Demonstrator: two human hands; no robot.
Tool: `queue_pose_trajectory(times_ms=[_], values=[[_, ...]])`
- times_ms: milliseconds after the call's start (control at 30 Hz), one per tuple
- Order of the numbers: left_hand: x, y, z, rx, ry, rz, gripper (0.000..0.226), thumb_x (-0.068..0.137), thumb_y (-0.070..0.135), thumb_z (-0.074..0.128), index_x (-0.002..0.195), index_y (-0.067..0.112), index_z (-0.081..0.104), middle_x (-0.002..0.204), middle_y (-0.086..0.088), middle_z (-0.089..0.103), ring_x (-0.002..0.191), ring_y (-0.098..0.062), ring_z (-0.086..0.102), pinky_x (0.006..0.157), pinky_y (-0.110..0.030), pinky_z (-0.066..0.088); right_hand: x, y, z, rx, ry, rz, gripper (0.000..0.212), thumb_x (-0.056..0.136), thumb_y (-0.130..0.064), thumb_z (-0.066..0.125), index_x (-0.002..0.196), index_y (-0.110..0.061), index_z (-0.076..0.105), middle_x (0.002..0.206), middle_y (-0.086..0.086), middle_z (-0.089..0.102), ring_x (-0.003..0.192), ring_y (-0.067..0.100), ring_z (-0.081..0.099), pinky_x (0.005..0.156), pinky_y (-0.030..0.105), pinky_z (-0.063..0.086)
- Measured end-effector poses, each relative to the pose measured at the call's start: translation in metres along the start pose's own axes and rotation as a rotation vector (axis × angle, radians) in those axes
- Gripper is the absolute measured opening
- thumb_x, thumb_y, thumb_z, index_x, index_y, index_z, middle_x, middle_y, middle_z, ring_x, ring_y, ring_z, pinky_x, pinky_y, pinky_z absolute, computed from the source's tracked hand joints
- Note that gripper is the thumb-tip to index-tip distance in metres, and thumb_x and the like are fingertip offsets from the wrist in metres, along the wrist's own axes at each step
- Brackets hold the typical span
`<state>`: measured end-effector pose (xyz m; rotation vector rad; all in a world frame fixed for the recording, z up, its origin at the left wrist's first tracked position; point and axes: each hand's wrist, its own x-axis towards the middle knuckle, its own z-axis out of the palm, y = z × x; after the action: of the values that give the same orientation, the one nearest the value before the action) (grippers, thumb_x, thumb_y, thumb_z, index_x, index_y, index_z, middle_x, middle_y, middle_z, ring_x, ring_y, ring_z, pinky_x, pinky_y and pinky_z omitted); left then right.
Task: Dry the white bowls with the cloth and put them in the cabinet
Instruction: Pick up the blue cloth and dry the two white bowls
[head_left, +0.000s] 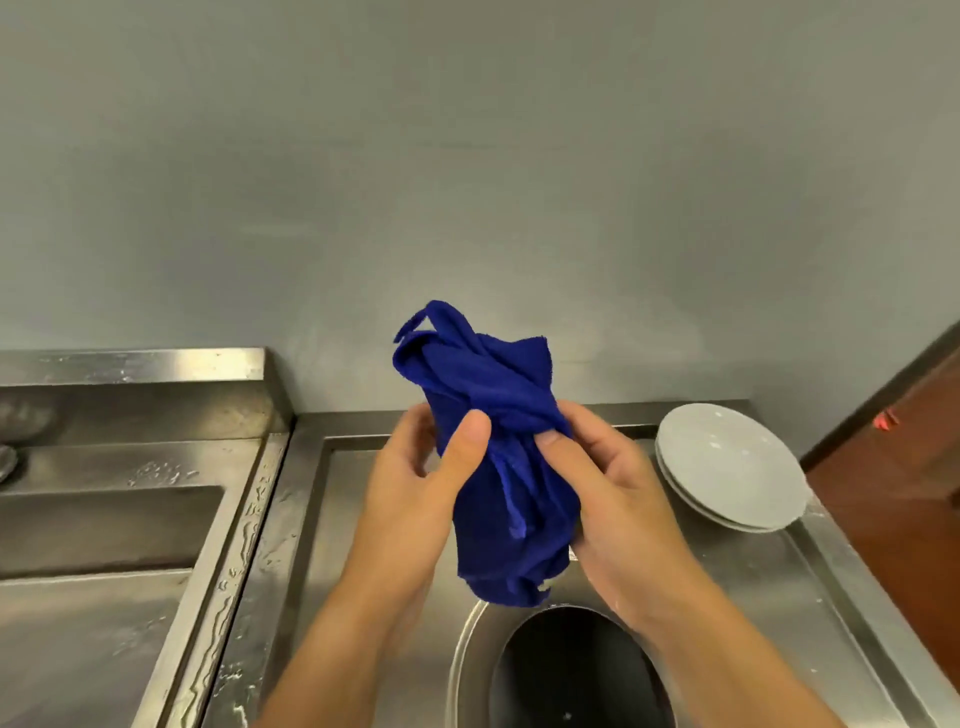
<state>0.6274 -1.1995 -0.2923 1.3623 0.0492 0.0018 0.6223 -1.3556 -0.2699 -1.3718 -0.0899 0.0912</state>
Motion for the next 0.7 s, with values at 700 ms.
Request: queue_pose_trajectory(times_ms=[700], values=[[-0.127,0.089,0.277,0.121,-0.191,0.169,0.057,0.094,0.061,0.05,0.118,0.012,0.065,0.119,-0.018,0.073,0.108,-0.034,0.072,0.101,-0.049,0.061,-0.159,-0.162,-0.206,-0.079,0.122,-0.254,0.031,0.084,-0.019,0.086,0.102,-0.042,0.076,0.106,-0.006,0.082,0.097,0.014,0.079,0.074,0.024,0.063]])
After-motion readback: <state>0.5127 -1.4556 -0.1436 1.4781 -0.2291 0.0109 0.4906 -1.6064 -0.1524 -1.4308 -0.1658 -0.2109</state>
